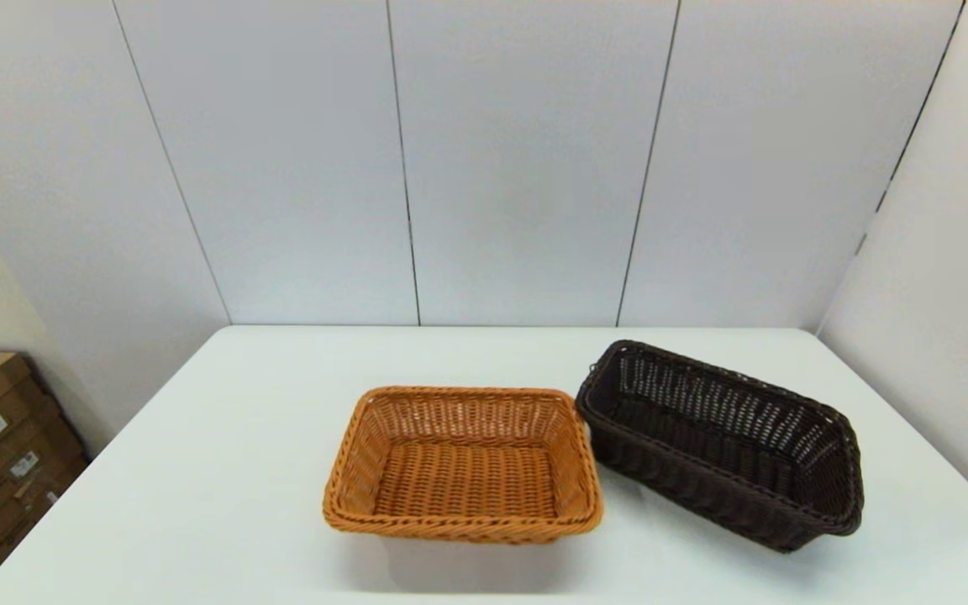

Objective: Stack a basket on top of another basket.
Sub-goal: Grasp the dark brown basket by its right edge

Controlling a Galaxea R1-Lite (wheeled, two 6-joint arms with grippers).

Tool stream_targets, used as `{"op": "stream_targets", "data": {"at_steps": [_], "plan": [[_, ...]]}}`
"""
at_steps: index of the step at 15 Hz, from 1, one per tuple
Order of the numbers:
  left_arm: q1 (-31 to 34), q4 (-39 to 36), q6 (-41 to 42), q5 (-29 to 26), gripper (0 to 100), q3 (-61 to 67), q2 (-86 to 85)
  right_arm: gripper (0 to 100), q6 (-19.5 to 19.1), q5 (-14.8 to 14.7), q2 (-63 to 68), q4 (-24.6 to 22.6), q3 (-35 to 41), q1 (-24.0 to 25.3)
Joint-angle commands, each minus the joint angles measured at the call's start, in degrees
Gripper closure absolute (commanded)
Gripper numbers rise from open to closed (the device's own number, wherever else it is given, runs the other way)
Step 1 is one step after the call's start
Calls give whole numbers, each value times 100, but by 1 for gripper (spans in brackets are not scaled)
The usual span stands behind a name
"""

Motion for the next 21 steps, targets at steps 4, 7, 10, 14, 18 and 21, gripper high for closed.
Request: {"op": "stream_targets", "data": {"at_steps": [4, 7, 10, 14, 18, 21], "plan": [[-2, -1, 2, 0, 0, -1, 7, 0, 57, 141, 4188, 86, -2558, 11], [-2, 8, 2, 0, 0, -1, 7, 0, 75, 115, 5427, 227, -2927, -33], [-2, 8, 2, 0, 0, -1, 7, 0, 787, 159, 6262, 1835, -3586, -15], [-2, 8, 2, 0, 0, -1, 7, 0, 1525, 141, 7334, 2530, -4272, -24], [-2, 8, 2, 0, 0, -1, 7, 0, 2035, 132, 8371, 3241, -5221, -15], [-2, 8, 2, 0, 0, -1, 7, 0, 2158, 124, 8943, 3496, -5704, -33]]}}
